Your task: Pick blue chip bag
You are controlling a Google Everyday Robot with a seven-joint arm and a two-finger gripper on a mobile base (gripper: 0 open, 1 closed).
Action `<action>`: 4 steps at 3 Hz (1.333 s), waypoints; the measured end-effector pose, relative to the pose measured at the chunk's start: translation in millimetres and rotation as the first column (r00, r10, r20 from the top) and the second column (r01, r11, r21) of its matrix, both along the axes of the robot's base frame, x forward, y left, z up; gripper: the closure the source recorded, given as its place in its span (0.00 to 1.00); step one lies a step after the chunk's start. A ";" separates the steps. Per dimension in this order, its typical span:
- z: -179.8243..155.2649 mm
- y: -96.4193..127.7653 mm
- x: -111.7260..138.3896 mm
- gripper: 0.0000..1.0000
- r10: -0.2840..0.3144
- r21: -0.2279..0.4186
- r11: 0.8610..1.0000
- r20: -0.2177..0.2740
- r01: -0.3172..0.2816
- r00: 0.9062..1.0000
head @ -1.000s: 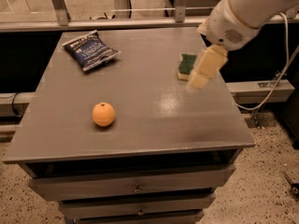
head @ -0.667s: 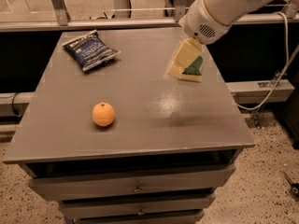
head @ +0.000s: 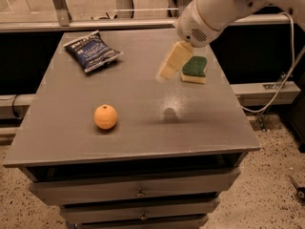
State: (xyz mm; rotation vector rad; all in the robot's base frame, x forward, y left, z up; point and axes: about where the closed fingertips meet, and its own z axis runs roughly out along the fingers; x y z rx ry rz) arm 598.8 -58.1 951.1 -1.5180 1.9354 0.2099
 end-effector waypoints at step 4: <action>-58.2 166.6 162.7 0.00 -0.016 0.324 0.946 -0.010 0.018 1.000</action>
Offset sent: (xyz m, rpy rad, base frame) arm 0.1563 0.1378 -0.0286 0.3112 -0.0135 -0.0136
